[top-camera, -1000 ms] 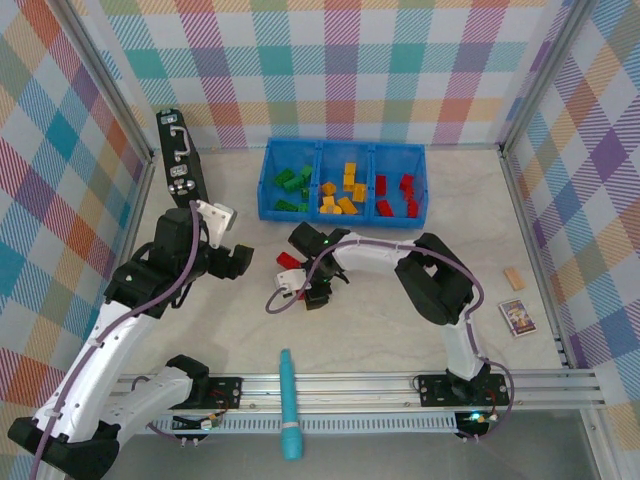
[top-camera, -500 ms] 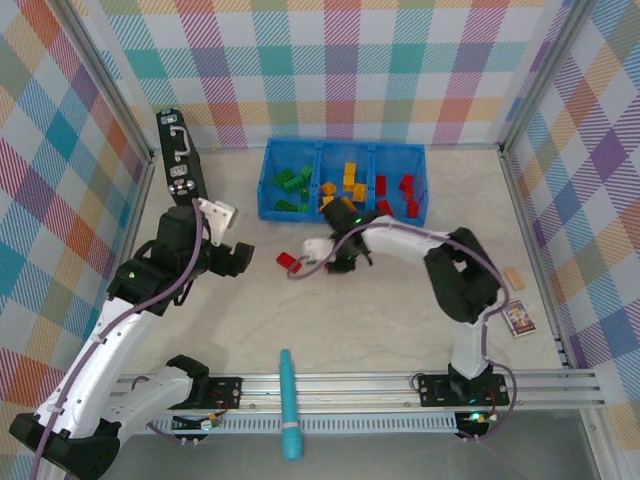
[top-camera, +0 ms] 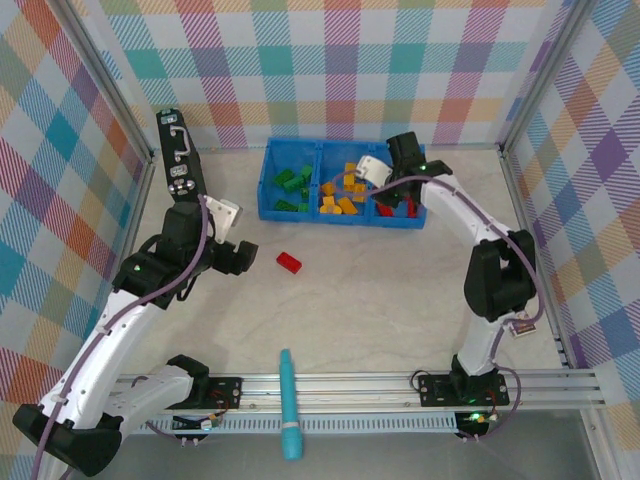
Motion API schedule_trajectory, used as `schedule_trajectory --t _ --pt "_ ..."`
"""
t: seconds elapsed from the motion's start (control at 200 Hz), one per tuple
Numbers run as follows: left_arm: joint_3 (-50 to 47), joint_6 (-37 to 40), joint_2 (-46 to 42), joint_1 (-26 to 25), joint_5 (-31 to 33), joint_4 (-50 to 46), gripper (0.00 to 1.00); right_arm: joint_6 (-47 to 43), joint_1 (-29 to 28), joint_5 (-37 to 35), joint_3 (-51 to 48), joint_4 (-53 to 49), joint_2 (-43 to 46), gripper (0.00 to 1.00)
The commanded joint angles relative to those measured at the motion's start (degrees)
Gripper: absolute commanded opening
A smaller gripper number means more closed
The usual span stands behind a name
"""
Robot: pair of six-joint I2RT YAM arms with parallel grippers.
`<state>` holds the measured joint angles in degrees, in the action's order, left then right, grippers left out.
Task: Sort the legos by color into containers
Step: Place the lego in the container.
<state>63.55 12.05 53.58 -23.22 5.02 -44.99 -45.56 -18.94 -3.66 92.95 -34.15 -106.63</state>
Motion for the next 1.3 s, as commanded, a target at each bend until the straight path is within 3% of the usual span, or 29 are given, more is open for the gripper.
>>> schedule_trajectory --t 0.0,0.275,0.61,0.84,1.1,1.295 --pt "1.8 0.4 -1.1 -0.2 -1.0 -0.3 0.93 3.6 1.7 -0.6 3.1 -4.1 -4.9 0.18" --pt "1.7 0.4 -2.1 -0.2 -3.0 -0.5 0.93 8.4 3.5 -2.1 10.3 -5.8 -15.0 0.2" --pt "2.3 0.6 -1.7 -0.2 -2.1 -1.7 0.94 10.7 5.1 -4.3 12.0 -4.0 -19.4 0.24" --pt "3.2 0.5 0.0 -0.2 -2.7 -1.5 0.94 10.4 5.5 -4.1 11.9 -2.9 -17.8 0.36" --pt "3.7 0.7 1.5 -0.2 -2.8 -1.1 0.93 10.7 5.4 -1.7 12.2 -3.9 -12.0 0.58" --pt "3.6 0.8 2.4 -0.2 -3.0 -0.5 0.93 11.3 2.8 -2.4 10.1 -4.4 -6.1 0.59"
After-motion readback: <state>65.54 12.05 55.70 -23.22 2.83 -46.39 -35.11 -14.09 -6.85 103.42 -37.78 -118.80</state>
